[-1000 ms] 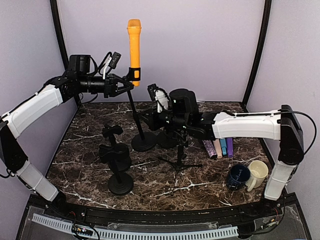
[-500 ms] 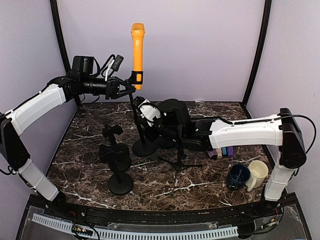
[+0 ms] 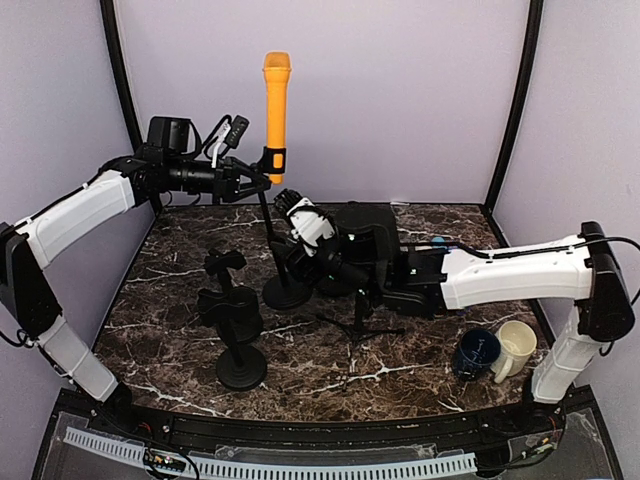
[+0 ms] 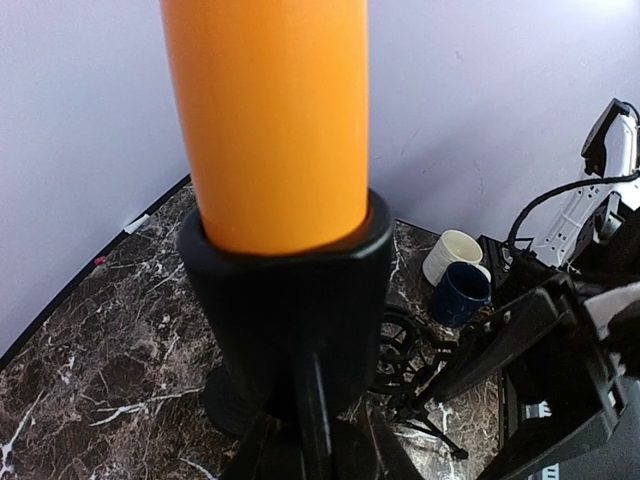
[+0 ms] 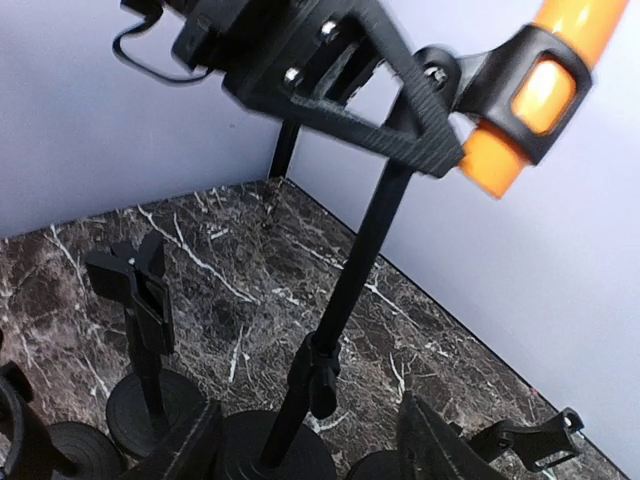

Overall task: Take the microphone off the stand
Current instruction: Unscrew the knob on the stand of the microphone stand, then adjust the microphone stand with the microphone at the center of the board.

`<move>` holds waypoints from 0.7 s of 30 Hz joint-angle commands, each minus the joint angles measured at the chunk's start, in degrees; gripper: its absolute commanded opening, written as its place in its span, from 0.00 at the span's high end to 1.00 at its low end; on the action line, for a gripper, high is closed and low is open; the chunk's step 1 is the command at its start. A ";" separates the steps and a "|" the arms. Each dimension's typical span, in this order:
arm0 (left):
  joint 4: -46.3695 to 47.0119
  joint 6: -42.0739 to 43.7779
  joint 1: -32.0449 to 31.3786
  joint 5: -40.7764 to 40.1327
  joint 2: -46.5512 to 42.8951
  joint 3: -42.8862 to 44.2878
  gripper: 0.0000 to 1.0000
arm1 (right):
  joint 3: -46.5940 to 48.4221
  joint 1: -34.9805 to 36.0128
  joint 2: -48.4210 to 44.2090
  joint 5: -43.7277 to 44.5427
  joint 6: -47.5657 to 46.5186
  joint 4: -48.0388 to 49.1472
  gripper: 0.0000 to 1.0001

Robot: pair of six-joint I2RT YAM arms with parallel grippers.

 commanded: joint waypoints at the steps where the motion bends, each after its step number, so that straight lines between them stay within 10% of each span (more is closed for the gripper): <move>1: 8.02 1.21 -0.45 1.91 -3.58 -3.09 1.00 | -3.55 0.14 -7.98 0.06 8.15 5.55 0.36; 21: 13.29 10.81 -5.32 -8.28 -5.66 -15.06 0.88 | -13.87 -6.45 -19.05 -4.35 30.82 7.30 0.23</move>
